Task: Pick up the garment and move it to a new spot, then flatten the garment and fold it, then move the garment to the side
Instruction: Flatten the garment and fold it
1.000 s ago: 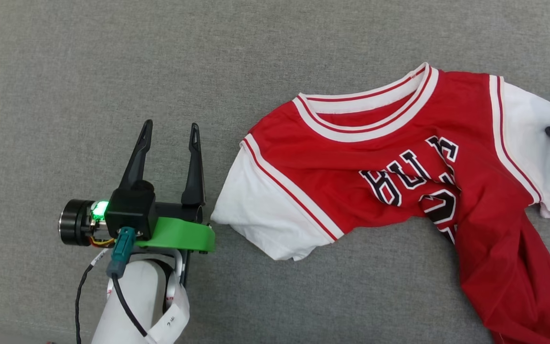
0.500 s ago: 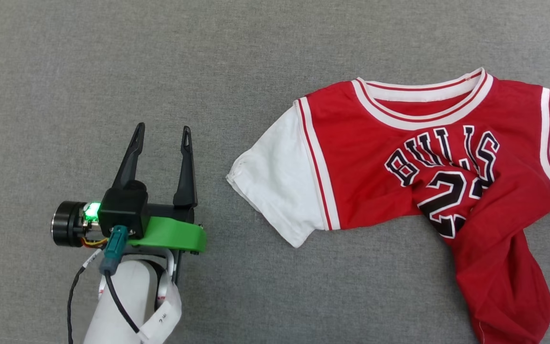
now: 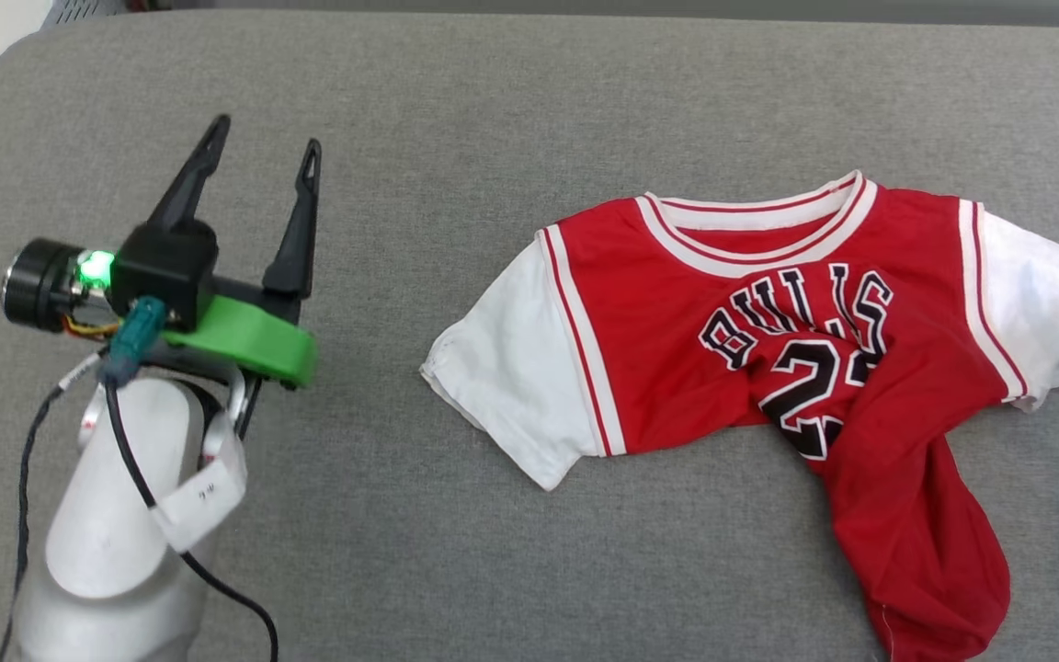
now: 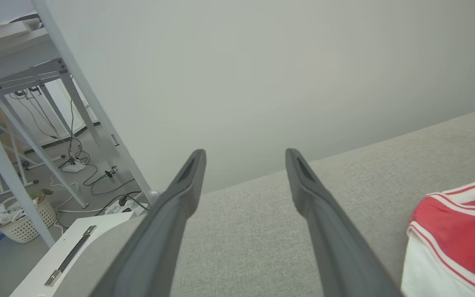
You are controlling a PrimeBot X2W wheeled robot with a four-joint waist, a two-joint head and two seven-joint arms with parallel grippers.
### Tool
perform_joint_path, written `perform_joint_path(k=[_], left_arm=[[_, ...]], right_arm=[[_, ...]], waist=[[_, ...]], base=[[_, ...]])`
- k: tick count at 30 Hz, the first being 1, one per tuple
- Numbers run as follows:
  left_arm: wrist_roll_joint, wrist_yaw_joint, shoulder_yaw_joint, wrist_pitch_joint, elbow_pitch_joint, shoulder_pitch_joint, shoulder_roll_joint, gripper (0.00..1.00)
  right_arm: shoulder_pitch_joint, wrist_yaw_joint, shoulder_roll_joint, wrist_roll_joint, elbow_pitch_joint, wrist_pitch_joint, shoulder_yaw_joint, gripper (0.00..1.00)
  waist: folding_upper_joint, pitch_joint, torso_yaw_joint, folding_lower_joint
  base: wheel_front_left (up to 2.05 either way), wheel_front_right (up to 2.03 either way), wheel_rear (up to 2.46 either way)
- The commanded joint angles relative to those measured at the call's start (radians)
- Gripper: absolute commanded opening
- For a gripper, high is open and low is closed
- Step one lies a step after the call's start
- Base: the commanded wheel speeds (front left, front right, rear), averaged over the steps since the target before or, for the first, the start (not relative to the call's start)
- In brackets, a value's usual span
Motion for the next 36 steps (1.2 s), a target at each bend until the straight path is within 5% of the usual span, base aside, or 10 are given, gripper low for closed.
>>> perform_joint_path(k=[1,3,4,14,23,33,34,35,36], left_arm=[[-0.032,-0.006,-0.023,0.039,0.008,-0.046,0.021,1.0],[-0.091,-0.009,-0.083,0.115,0.01,-0.096,0.061,1.0],[-0.237,-0.01,-0.199,0.254,-0.007,-0.168,0.13,1.0],[-0.621,-0.01,-0.519,0.73,-0.012,-0.292,0.283,1.0],[-0.737,-0.01,-0.778,0.866,0.049,-0.377,0.335,1.0],[-0.802,-0.01,-0.977,0.861,0.185,-0.395,0.329,1.0],[-0.801,-0.01,-0.994,0.857,0.192,-0.399,0.33,0.31],[-0.803,-0.01,-1.006,0.847,0.199,-0.403,0.331,0.0],[-0.805,-0.01,-1.015,0.83,0.207,-0.408,0.332,0.0]], right_arm=[[0.029,-0.001,0.013,-0.018,-0.029,-0.014,-0.014,1.0],[0.064,-0.001,0.031,-0.037,-0.08,-0.02,-0.035,1.0],[0.121,-0.001,0.059,-0.066,-0.16,-0.008,-0.071,1.0],[0.265,-0.001,0.138,-0.115,-0.39,0.126,-0.123,1.0],[0.278,-0.001,0.156,-0.13,-0.465,0.192,-0.118,1.0],[0.251,-0.001,0.154,-0.11,-0.457,0.2,-0.079,1.0],[0.25,-0.001,0.153,-0.107,-0.454,0.198,-0.076,1.0],[0.248,-0.001,0.151,-0.104,-0.451,0.196,-0.073,1.0],[0.244,-0.001,0.149,-0.099,-0.447,0.192,-0.072,1.0]], waist=[[-0.0001,-0.022,-0.023,-0.0001],[-0.0001,-0.027,-0.031,-0.0001],[-0.0001,-0.03,-0.042,-0.0001],[-0.0001,-0.024,-0.073,-0.0001],[-0.0001,0.015,-0.093,-0.0001],[-0.0001,0.052,-0.11,-0.0001],[-0.0001,0.053,-0.11,-0.0001],[-0.0001,0.053,-0.11,-0.0001],[-0.0001,0.052,-0.109,-0.0001]], base=[[0.0,0.0,0.0],[0.0,0.0,0.0],[0.0,0.0,0.0],[0.0,0.0,0.0],[0.0,0.0,0.0],[0.0,0.0,0.0],[0.0,0.0,0.0],[0.0,0.0,0.0],[0.0,0.0,0.0]])
